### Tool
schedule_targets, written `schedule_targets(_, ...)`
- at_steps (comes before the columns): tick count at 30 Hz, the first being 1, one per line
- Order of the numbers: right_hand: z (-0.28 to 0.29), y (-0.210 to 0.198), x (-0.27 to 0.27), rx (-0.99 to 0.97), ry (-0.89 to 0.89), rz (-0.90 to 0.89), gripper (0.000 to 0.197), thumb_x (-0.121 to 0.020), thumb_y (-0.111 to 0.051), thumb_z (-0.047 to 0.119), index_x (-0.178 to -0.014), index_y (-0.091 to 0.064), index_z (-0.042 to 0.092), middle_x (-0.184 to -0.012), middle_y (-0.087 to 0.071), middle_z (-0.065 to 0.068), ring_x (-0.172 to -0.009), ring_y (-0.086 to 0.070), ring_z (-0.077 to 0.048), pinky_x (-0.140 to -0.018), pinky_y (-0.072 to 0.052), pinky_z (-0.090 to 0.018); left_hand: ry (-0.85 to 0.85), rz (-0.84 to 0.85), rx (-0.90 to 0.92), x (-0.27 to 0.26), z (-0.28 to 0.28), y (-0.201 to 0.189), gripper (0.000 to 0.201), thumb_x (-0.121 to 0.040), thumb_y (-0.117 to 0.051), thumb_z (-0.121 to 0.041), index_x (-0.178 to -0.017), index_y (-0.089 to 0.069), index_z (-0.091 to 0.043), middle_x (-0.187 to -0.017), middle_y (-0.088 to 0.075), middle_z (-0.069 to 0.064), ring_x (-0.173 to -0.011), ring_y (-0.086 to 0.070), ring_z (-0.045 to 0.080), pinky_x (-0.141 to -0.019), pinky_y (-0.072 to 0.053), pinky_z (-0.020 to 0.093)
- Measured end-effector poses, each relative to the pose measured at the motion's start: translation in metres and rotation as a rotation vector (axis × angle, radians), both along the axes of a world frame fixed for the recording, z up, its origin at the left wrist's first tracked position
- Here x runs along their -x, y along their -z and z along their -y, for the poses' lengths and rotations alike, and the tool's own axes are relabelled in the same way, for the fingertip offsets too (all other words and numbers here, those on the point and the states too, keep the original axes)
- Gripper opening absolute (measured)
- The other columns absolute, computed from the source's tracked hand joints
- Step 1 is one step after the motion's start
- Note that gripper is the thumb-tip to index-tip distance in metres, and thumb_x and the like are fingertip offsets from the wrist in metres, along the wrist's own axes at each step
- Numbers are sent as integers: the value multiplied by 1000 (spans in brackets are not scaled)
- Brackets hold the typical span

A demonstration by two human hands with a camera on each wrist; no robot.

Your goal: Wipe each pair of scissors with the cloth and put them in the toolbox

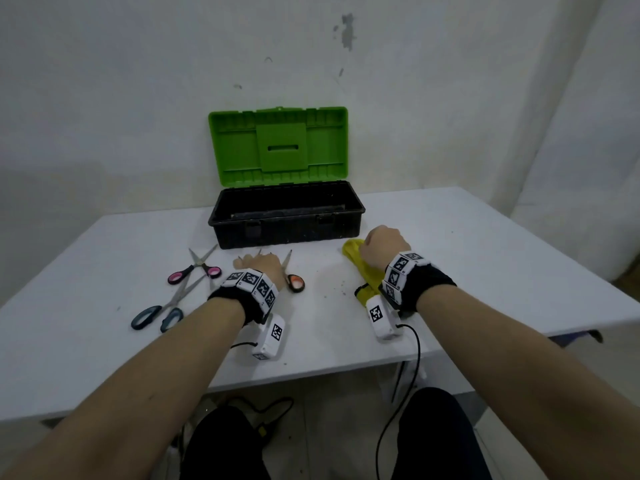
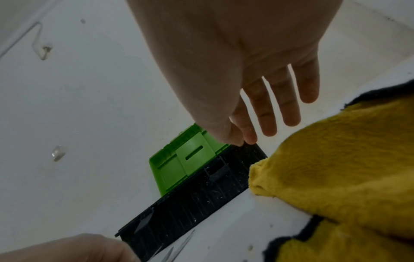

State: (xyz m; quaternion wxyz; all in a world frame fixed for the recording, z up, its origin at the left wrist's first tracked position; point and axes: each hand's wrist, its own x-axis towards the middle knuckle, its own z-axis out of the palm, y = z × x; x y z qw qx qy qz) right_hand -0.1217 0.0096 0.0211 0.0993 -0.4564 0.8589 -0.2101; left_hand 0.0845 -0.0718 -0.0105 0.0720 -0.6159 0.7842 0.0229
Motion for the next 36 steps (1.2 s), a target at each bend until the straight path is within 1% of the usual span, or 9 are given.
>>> schedule_targets(6,8,4,7,-109,-61,-51,33,-91,-52,36,-117,-60,16,-115,-61,-8,-104,-59,-29,-94,-47,-38,-40,79,-25,-1,11,4,34,-94,-51,-25,-127,-55,-18,-141,-50,11,-137,-33,35,-114,-15,52)
schedule_targets(13,27,17,5,-240,-105,-72,29,-82,-65,31,-106,-62,15,-106,-64,-7,-94,-62,-29,-95,-48,-43,-19,27,-58,6,11,2,26,-94,-45,-26,-115,-57,-18,-138,-51,12,-131,-35,33,-109,-22,49)
schedule_targets(16,32,18,9,-189,-81,-65,28,-88,-61,38,-104,-61,15,-107,-61,-6,-95,-62,-30,-97,-46,-44,11,-111,-49,3,14,3,25,-98,-45,-34,-117,-58,-26,-134,-54,8,-129,-39,31,-110,-22,48)
schedule_targets(19,30,13,14,-48,-55,26,40,-85,-61,51,-96,-61,13,-95,-58,-6,-87,-61,-31,-86,-52,-40,30,-295,6,1,20,4,10,-96,-51,-40,-97,-58,-32,-116,-63,-3,-119,-50,25,-104,-24,46)
schedule_targets(24,26,13,24,174,-81,117,15,-91,-58,31,-87,-56,17,-101,-62,-9,-83,-55,-25,-69,-43,-30,130,-636,14,2,24,0,15,-95,-57,-37,-82,-54,-28,-85,-72,-13,-92,-61,16,-91,-34,40)
schedule_targets(29,18,8,28,394,-94,291,27,-103,-38,30,-118,-46,8,-101,-54,-6,-93,-52,-25,-79,-36,-30,220,-1019,-123,14,21,-14,16,-100,-53,-17,-84,-50,-22,-77,-67,4,-76,-65,27,-78,-54,42)
schedule_targets(31,15,8,28,460,-121,378,28,-103,-37,31,-116,-46,8,-97,-53,-3,-94,-50,-22,-79,-35,-29,195,-1149,-230,17,22,-14,15,-99,-54,-15,-85,-51,-15,-69,-60,8,-62,-59,25,-63,-54,41)
schedule_targets(34,11,14,28,465,-197,585,27,-97,-52,36,-111,-50,13,-97,-58,-2,-93,-57,-19,-82,-45,-32,202,-1172,-303,18,21,-8,17,-95,-64,-24,-84,-55,-14,-64,-56,6,-57,-53,20,-53,-45,31)
schedule_targets(36,10,20,29,435,-309,572,21,-93,-61,25,-110,-55,14,-102,-64,-6,-97,-62,-20,-89,-50,-35,220,-1136,-294,18,17,-5,18,-93,-68,-29,-84,-59,-15,-66,-58,0,-58,-53,15,-53,-45,27)
